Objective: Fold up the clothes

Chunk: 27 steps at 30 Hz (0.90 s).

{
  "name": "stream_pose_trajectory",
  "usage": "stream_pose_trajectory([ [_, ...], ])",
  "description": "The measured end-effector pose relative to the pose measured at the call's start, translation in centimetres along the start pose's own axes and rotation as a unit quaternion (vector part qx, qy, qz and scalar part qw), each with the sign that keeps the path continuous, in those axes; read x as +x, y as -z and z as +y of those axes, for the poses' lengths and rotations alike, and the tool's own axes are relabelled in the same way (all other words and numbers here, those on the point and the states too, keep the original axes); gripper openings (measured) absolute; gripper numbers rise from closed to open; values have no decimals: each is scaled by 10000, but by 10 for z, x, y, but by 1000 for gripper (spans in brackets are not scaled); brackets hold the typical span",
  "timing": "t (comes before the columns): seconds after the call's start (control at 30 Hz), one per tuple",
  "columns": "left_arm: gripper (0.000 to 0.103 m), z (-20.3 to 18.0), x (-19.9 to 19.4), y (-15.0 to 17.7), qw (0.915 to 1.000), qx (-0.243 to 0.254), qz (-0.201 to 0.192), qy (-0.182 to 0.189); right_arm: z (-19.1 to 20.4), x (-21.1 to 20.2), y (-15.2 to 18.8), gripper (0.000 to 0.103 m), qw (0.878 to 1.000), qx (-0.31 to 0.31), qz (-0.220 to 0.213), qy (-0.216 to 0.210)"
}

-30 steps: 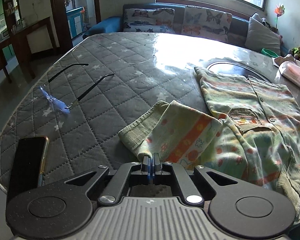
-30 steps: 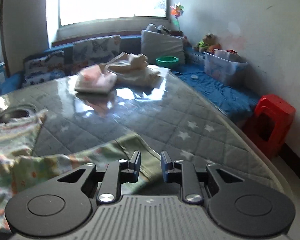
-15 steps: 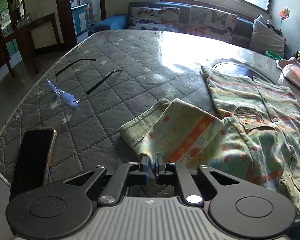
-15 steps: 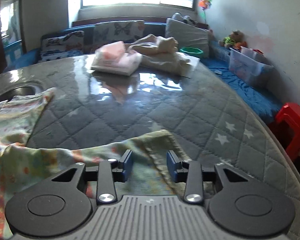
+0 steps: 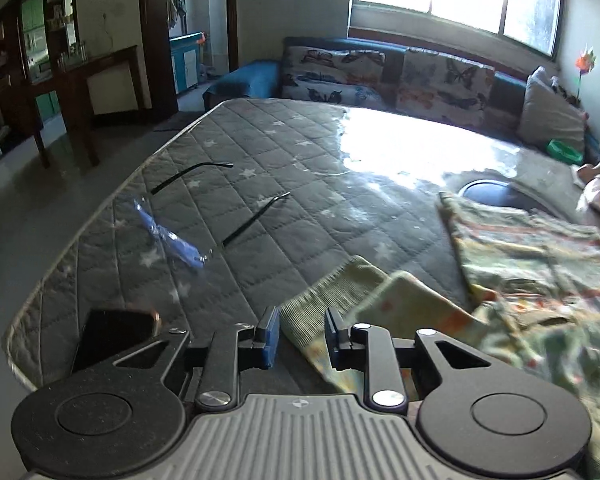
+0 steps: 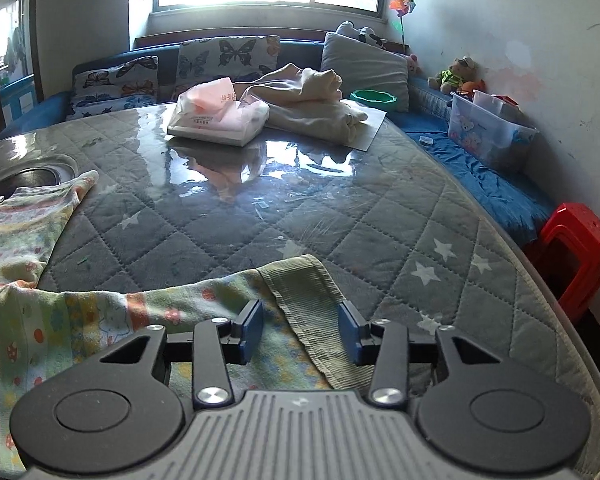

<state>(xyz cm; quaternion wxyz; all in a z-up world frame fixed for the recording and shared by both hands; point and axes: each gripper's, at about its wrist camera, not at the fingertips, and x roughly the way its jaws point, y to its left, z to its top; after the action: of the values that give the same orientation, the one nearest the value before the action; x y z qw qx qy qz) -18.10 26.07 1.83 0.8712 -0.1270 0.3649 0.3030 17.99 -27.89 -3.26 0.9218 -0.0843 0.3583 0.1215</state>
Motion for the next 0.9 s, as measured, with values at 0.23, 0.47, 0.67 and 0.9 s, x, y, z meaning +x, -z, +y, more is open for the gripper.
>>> stream_pose_trajectory([
  [0.23,37,-6,50,-4,9992,226,326,-93,0,-1,0,45,10000,33,23,32],
  [0.47,9,0,54,6,9988,173,244,-391,1,0,-1,54,9999,-2,41,140],
  [0.67,7,26,46,19,9921,-272,257,-1197,-3,1,1,63,9998,81,7,197],
  [0.9,7,22,48,21,9868,-87,323,-1587,-10,0,5,67,9996,233,-5,148],
])
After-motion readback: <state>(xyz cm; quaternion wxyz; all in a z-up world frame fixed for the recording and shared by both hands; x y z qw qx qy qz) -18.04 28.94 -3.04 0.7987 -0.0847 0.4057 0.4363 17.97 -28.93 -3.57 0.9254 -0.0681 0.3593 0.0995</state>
